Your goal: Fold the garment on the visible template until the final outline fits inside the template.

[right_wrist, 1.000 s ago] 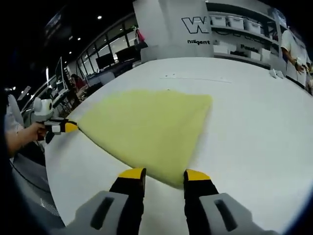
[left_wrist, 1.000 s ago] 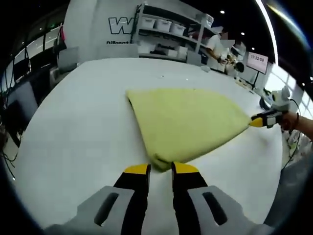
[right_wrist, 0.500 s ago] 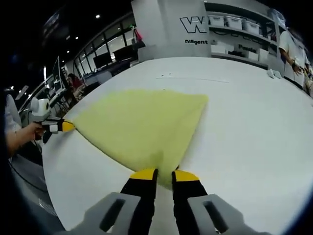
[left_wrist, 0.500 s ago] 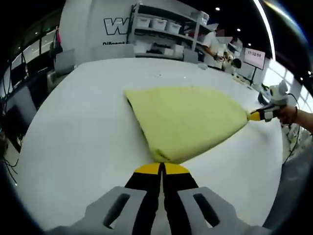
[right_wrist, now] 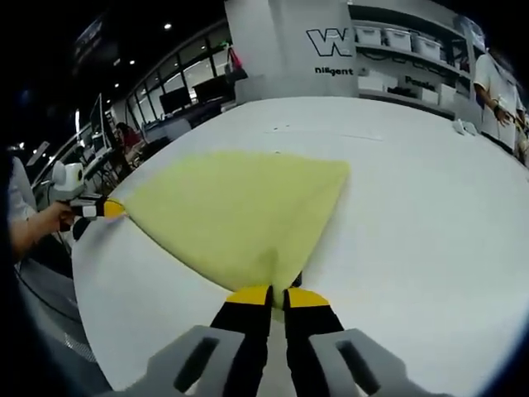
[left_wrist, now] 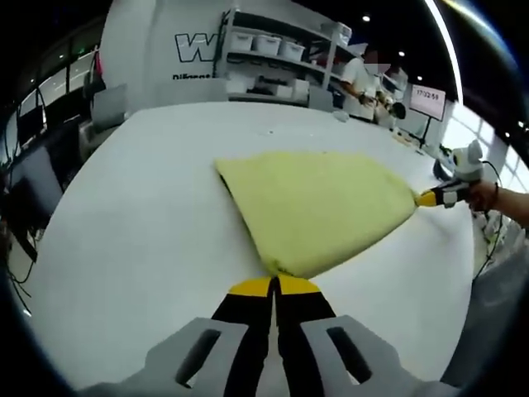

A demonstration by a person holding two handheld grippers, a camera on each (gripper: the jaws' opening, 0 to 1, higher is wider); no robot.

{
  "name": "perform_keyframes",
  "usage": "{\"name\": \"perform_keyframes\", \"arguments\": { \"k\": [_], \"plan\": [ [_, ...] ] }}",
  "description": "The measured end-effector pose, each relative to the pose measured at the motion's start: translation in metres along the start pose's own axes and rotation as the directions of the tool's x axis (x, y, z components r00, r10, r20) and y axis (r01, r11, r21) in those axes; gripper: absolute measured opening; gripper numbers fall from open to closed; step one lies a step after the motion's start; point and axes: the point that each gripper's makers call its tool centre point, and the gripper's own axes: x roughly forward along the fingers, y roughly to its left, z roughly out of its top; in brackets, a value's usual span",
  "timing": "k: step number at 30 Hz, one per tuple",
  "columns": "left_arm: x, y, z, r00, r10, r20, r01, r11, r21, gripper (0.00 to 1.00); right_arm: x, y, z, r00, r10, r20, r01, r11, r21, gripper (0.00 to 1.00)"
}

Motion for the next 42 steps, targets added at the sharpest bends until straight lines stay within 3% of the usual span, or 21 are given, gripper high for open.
{"name": "perform_keyframes", "arguments": {
  "k": [6, 14, 18, 26, 31, 33, 35, 36, 37, 42],
  "plan": [
    [0.002, -0.008, -0.005, 0.999, -0.028, -0.021, 0.029, 0.999, 0.042, 0.19, 0.000, 0.001, -0.001, 1.000, -0.001, -0.013, 0.001, 1.000, 0.013, 0.00],
    [0.008, -0.007, 0.001, 0.999, -0.035, -0.002, 0.035, 0.997, 0.062, 0.11, 0.000, 0.000, -0.003, 1.000, -0.002, -0.021, 0.002, 1.000, 0.027, 0.00],
    [0.010, -0.009, 0.003, 0.999, -0.052, 0.002, 0.051, 0.996, 0.070, 0.01, 0.001, -0.001, -0.003, 1.000, -0.002, -0.023, 0.002, 1.000, 0.026, 0.00],
    [0.009, -0.010, 0.005, 0.997, -0.078, -0.008, 0.079, 0.985, 0.153, 0.00, 0.000, -0.001, -0.003, 1.000, 0.006, -0.026, -0.006, 1.000, 0.006, 0.00],
    [0.004, -0.011, 0.003, 0.992, -0.113, -0.049, 0.122, 0.961, 0.247, 0.00, -0.003, -0.006, 0.000, 1.000, 0.004, -0.026, -0.004, 1.000, 0.003, 0.00],
    [0.002, -0.007, -0.002, 0.988, -0.111, -0.109, 0.142, 0.929, 0.341, 0.00, -0.004, -0.007, 0.001, 1.000, -0.002, -0.027, 0.001, 1.000, -0.005, 0.00],
    [0.001, -0.010, -0.003, 0.983, -0.135, -0.125, 0.172, 0.916, 0.363, 0.00, -0.005, -0.007, 0.001, 1.000, 0.002, -0.029, -0.002, 1.000, -0.010, 0.00],
    [0.000, -0.012, -0.003, 0.978, -0.147, -0.146, 0.194, 0.897, 0.396, 0.00, -0.005, -0.007, 0.001, 1.000, 0.002, -0.030, -0.002, 1.000, -0.008, 0.00],
    [-0.001, -0.012, -0.003, 0.976, -0.142, -0.166, 0.201, 0.880, 0.431, 0.00, -0.005, -0.008, 0.001, 0.999, 0.001, -0.033, -0.002, 1.000, -0.013, 0.00],
    [0.002, -0.013, -0.004, 0.968, -0.134, -0.211, 0.226, 0.831, 0.508, 0.00, -0.004, -0.009, 0.000, 0.999, 0.000, -0.039, 0.000, 1.000, 0.000, 0.00]
  ]
}}
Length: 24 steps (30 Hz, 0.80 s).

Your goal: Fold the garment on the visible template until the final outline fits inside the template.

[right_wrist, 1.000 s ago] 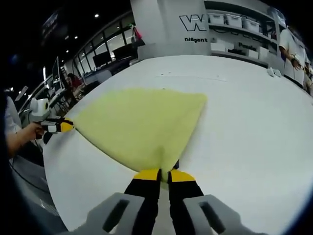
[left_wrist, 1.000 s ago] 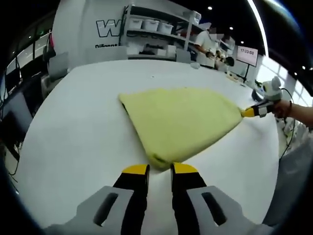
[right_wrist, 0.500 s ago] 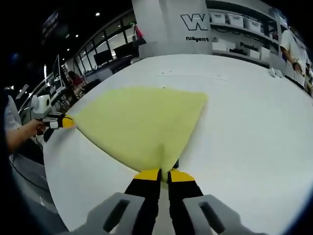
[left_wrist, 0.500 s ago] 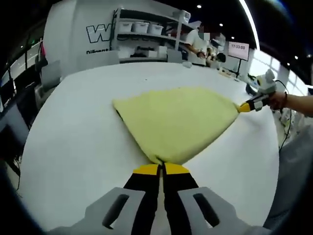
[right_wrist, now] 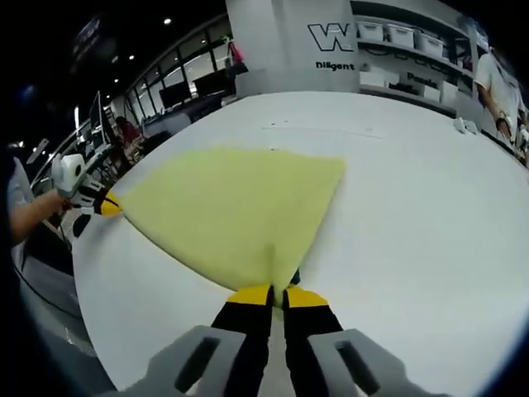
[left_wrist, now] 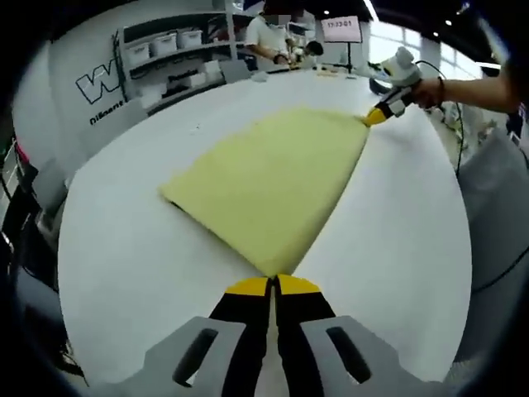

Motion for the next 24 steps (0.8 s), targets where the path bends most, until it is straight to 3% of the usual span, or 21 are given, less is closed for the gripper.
{"name": "perform_keyframes", "arguments": {
  "k": [6, 9, 10, 12, 14, 16, 19, 22, 24],
  "plan": [
    [-0.002, 0.002, 0.001, 1.000, 0.012, -0.013, -0.011, 0.999, 0.038, 0.01, 0.000, 0.000, -0.002, 1.000, 0.005, -0.013, -0.005, 1.000, 0.011, 0.00],
    [-0.006, 0.006, -0.006, 0.998, 0.032, -0.046, -0.031, 0.999, 0.026, 0.00, -0.002, -0.004, -0.006, 0.999, -0.009, -0.034, 0.010, 1.000, 0.028, 0.00],
    [-0.010, 0.007, -0.017, 0.995, 0.048, -0.089, -0.047, 0.999, 0.015, 0.01, -0.006, -0.007, -0.008, 0.999, -0.014, -0.037, 0.016, 0.999, 0.038, 0.00],
    [-0.010, 0.007, -0.017, 0.995, 0.047, -0.085, -0.046, 0.999, 0.018, 0.02, -0.006, -0.007, -0.008, 0.999, -0.015, -0.038, 0.016, 0.999, 0.041, 0.01],
    [-0.021, 0.015, -0.027, 0.992, 0.080, -0.103, -0.087, 0.994, -0.070, 0.03, -0.013, -0.012, -0.010, 0.999, -0.024, -0.037, 0.026, 0.998, 0.054, 0.02],
    [-0.025, 0.021, -0.027, 0.990, 0.106, -0.091, -0.117, 0.985, -0.130, 0.03, -0.016, -0.016, -0.010, 0.999, -0.038, -0.037, 0.040, 0.998, 0.054, 0.01],
    [-0.029, 0.027, -0.018, 0.990, 0.128, -0.052, -0.137, 0.959, -0.250, 0.08, -0.019, -0.016, -0.008, 0.999, -0.037, -0.026, 0.039, 0.996, 0.078, 0.09],
    [-0.029, 0.034, -0.003, 0.987, 0.163, 0.017, -0.143, 0.911, -0.387, 0.18, -0.019, -0.012, -0.004, 1.000, -0.022, -0.011, 0.023, 0.995, 0.097, 0.18],
    [-0.029, 0.037, 0.008, 0.980, 0.186, 0.073, -0.129, 0.868, -0.480, 0.16, -0.019, -0.010, -0.002, 1.000, -0.018, -0.005, 0.019, 0.995, 0.100, 0.19]
  ]
}}
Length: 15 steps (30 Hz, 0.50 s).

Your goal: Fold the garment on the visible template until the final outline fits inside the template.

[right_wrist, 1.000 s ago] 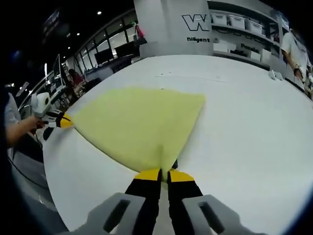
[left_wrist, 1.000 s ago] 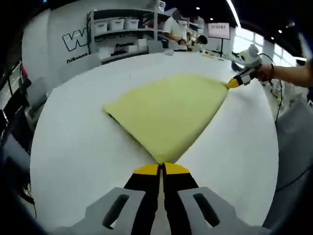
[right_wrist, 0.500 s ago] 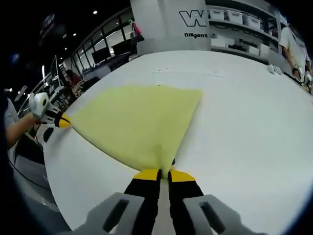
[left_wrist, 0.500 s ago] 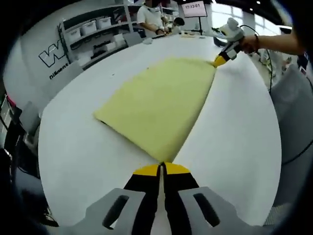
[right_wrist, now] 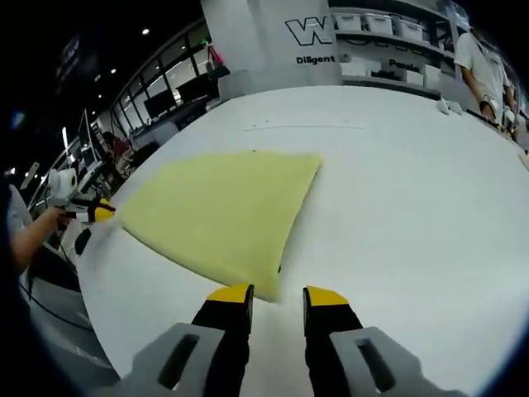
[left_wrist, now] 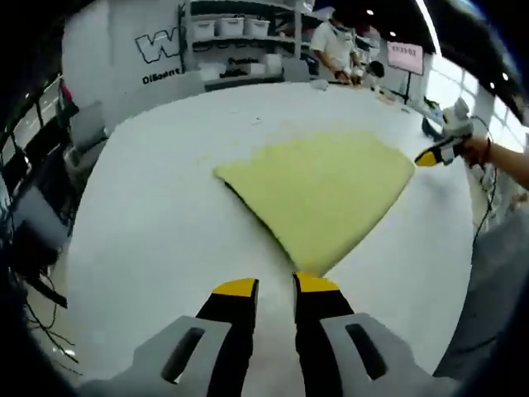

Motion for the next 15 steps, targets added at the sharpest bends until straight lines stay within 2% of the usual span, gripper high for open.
{"name": "perform_keyframes", "arguments": {
  "k": [2, 3, 6, 8, 12, 15],
  "plan": [
    [0.004, -0.006, 0.012, 0.997, -0.002, 0.076, 0.011, 0.994, -0.113, 0.17, 0.002, 0.004, 0.002, 1.000, 0.013, 0.008, -0.013, 1.000, 0.012, 0.19],
    [0.005, -0.006, 0.011, 0.997, 0.000, 0.075, 0.008, 0.993, -0.119, 0.19, 0.002, 0.005, 0.002, 1.000, 0.014, 0.008, -0.014, 1.000, 0.014, 0.19],
    [0.016, -0.004, 0.005, 0.997, 0.063, 0.044, -0.055, 0.984, -0.169, 0.29, 0.007, 0.007, 0.008, 1.000, 0.020, 0.021, -0.021, 0.999, 0.036, 0.21],
    [0.023, -0.010, 0.002, 0.998, 0.052, 0.032, -0.044, 0.979, -0.201, 0.32, 0.010, 0.008, 0.010, 1.000, 0.017, 0.025, -0.018, 0.999, 0.039, 0.21],
    [0.029, -0.017, -0.003, 0.999, 0.044, 0.010, -0.040, 0.972, -0.232, 0.32, 0.016, 0.006, 0.010, 1.000, 0.011, 0.018, -0.012, 0.999, 0.046, 0.19],
    [0.036, -0.025, -0.008, 1.000, 0.026, -0.012, -0.028, 0.968, -0.250, 0.24, 0.021, 0.008, 0.005, 1.000, 0.016, -0.003, -0.016, 0.998, 0.067, 0.13]
  ]
}}
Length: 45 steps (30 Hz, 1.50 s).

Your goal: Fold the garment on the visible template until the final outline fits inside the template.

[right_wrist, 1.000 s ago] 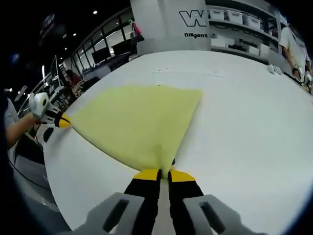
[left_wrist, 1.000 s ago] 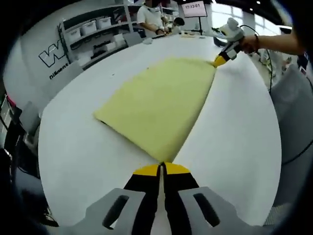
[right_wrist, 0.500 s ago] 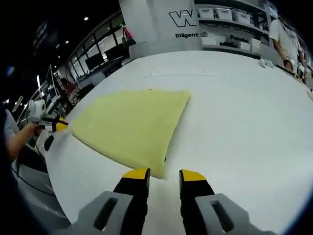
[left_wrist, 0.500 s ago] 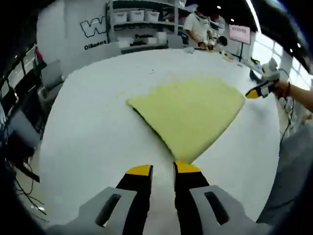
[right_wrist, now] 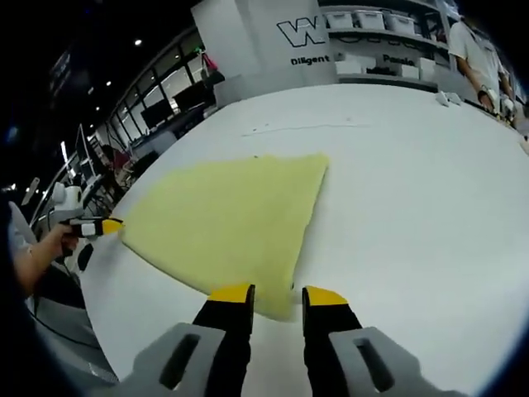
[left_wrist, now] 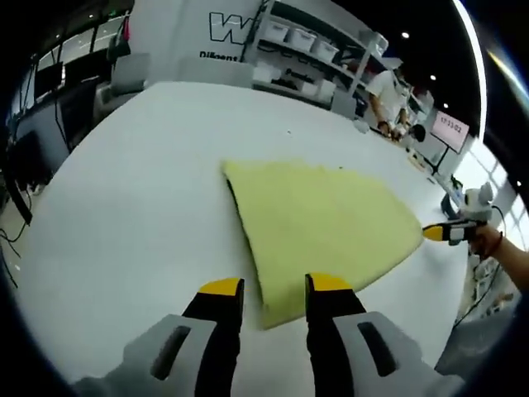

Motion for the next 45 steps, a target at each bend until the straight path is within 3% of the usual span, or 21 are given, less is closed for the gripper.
{"name": "perform_keyframes", "arguments": {
  "k": [7, 20, 45],
  "plan": [
    [0.002, 0.002, -0.014, 0.998, 0.026, -0.052, -0.024, 0.999, 0.032, 0.07, 0.004, 0.002, -0.006, 0.999, -0.013, -0.029, 0.013, 1.000, -0.023, 0.01],
    [-0.008, -0.001, -0.023, 0.995, 0.057, -0.077, -0.047, 0.991, 0.123, 0.06, -0.005, 0.005, -0.016, 0.998, -0.019, -0.064, 0.016, 0.999, -0.050, 0.00],
    [-0.033, -0.004, -0.050, 0.993, 0.062, -0.101, -0.043, 0.983, 0.180, 0.07, -0.029, 0.022, -0.050, 0.993, 0.007, -0.117, -0.022, 0.992, -0.121, 0.00]
  ]
}}
